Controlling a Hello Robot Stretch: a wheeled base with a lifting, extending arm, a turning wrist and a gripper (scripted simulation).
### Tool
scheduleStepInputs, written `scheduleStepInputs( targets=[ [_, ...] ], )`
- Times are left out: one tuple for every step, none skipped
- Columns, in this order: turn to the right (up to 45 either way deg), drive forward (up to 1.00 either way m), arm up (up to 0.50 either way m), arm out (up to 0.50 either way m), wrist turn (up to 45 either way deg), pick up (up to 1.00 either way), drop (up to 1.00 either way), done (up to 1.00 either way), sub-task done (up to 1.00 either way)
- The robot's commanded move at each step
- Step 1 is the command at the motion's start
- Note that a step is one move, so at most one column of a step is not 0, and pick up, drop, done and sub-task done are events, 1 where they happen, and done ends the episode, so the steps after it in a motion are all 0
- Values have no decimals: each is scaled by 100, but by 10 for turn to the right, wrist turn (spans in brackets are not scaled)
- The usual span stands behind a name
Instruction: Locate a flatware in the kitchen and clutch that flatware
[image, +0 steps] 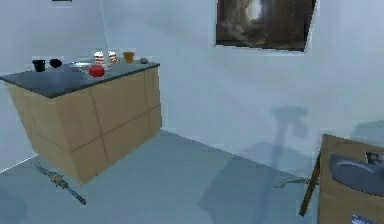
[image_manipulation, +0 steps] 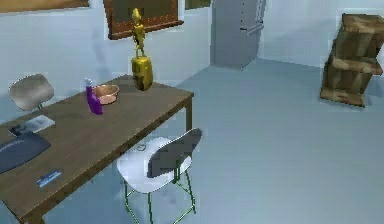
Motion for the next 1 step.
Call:
scheduleStepInputs(
  targets=[
    [-420,0,0,0,0,0,0,0,0]
  ],
)
